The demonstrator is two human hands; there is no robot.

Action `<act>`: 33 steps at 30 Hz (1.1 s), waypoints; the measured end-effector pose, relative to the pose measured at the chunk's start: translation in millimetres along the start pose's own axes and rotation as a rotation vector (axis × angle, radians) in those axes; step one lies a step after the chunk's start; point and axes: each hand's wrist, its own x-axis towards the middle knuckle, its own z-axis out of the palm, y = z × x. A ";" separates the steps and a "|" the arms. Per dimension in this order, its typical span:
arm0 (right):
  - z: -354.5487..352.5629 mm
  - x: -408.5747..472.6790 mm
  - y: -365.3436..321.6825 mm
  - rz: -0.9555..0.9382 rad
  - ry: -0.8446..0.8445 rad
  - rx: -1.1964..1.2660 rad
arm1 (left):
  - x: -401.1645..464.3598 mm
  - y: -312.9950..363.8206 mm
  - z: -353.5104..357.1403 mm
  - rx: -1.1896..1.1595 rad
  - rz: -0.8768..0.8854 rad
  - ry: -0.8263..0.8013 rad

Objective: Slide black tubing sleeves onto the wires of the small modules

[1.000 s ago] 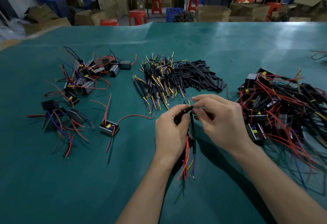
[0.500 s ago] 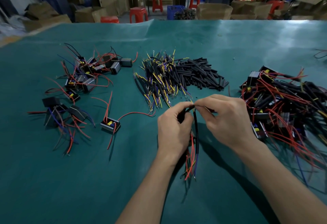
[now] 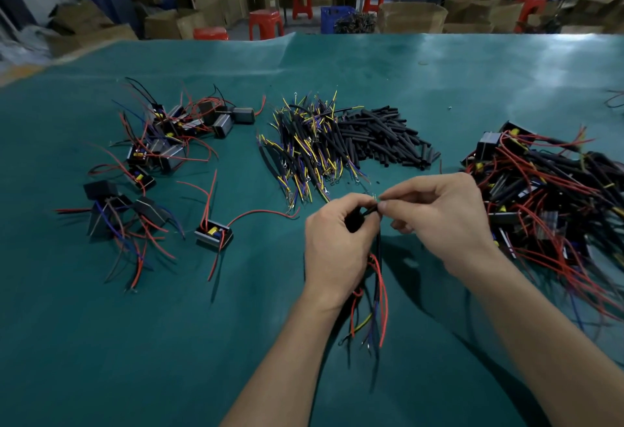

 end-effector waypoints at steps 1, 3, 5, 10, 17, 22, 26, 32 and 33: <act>-0.5 0.5 -0.9 0.063 -0.005 0.067 | -0.2 -0.1 0.2 0.020 0.014 0.003; -1.4 1.8 -2.5 0.190 -0.023 0.180 | -0.7 -0.7 0.3 0.060 0.041 0.009; -2.9 3.4 -3.3 0.324 -0.037 0.279 | -1.9 -0.6 0.7 0.102 0.064 0.015; -6.8 6.0 -3.1 0.548 -0.074 0.409 | -3.9 2.5 0.7 0.176 0.138 0.018; -4.2 0.6 -1.7 0.259 -0.130 0.276 | -2.9 2.7 -2.3 0.135 0.084 0.038; -7.2 1.4 2.2 -0.240 -0.094 -0.203 | -1.5 0.7 -3.3 0.068 0.016 0.023; -10.9 1.8 5.8 -0.344 -0.070 -0.303 | -0.9 0.1 -3.3 0.054 0.003 0.028; -13.1 2.9 1.3 -0.566 -0.087 -0.523 | -0.1 0.6 -3.2 0.044 -0.011 0.023; -12.7 2.7 0.8 -0.576 -0.095 -0.548 | -0.1 0.2 -3.1 0.046 -0.011 0.022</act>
